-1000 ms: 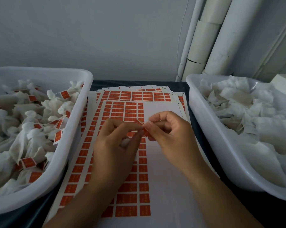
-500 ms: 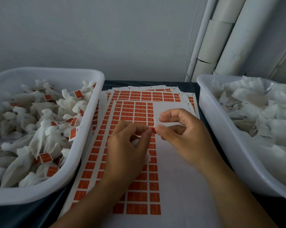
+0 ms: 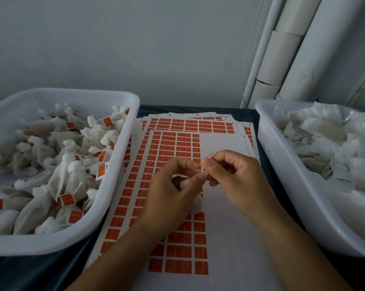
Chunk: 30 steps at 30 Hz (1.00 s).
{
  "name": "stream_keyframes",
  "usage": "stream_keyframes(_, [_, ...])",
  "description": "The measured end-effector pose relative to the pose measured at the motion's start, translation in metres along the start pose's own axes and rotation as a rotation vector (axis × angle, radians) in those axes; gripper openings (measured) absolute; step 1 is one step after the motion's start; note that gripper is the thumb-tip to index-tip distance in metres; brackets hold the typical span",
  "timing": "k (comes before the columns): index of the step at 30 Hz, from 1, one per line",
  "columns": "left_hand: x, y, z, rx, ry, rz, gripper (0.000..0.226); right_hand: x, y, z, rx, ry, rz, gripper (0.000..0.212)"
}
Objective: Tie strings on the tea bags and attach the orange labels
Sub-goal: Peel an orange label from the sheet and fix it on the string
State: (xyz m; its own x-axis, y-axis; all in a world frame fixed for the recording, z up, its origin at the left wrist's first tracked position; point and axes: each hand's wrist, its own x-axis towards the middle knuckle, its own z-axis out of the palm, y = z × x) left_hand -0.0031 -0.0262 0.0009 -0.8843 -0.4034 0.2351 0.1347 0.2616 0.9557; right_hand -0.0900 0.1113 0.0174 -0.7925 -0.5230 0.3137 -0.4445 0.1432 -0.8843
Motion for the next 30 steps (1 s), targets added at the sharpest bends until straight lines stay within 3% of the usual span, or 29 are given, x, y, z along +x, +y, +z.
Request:
stream_keyframes(3, [-0.002, -0.003, 0.000, 0.076, -0.051, -0.020, 0.021, -0.001, 0.000, -0.001, -0.088, 0.071, -0.087, 0.012])
stream_keyframes(6, [-0.003, -0.003, -0.003, 0.191, -0.019, 0.002, 0.011, 0.000, 0.003, -0.003, -0.111, 0.095, -0.110, 0.011])
stream_keyframes(12, [-0.008, 0.033, -0.017, 0.547, 0.109, 0.234, 0.009, 0.001, 0.002, -0.002, 0.053, -0.035, 0.027, 0.029])
stream_keyframes(18, [-0.011, 0.100, -0.072, 0.582, 0.296, 0.290, 0.016, 0.004, 0.001, 0.000, 0.148, 0.017, 0.121, 0.045])
stream_keyframes(23, [0.002, 0.118, -0.167, 0.681, 0.340, 0.017, 0.023, 0.005, 0.007, -0.001, 0.117, 0.033, 0.178, 0.044])
stream_keyframes(26, [0.005, 0.102, -0.214, 0.751, 0.330, -0.183, 0.027, 0.005, 0.010, 0.000, 0.088, 0.047, 0.188, 0.045])
stream_keyframes(30, [0.006, 0.078, -0.252, 0.789, 0.404, -0.318, 0.027, 0.005, 0.016, 0.003, 0.050, 0.039, 0.199, 0.044])
